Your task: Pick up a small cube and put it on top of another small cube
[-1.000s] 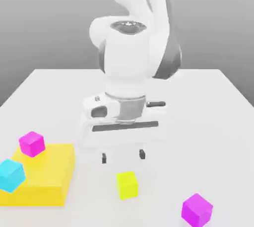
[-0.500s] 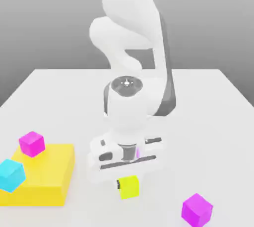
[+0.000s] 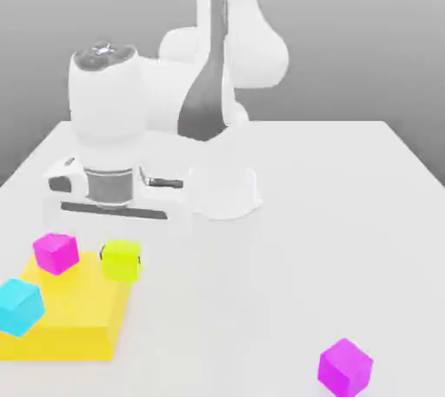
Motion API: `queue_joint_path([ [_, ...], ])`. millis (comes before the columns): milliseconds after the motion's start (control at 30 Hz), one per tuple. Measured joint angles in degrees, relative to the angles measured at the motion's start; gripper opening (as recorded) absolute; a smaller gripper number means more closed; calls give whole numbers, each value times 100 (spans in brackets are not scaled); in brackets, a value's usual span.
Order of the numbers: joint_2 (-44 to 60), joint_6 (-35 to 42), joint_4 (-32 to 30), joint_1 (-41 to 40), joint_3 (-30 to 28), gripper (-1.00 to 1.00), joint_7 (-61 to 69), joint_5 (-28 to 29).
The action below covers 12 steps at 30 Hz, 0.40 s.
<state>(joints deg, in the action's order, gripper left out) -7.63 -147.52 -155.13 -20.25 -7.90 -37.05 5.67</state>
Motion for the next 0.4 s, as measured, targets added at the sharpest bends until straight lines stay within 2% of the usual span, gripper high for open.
queue_joint_path([
  [133, -508, 628, 141, -595, -519, -100, -145, -52],
  [300, 247, -250, 5, -653, -692, -100, 25, -334],
  [333, 348, -367, -13, -645, -702, 100, 47, -361],
  [400, 348, -366, -13, -645, -702, 100, 47, -361],
])
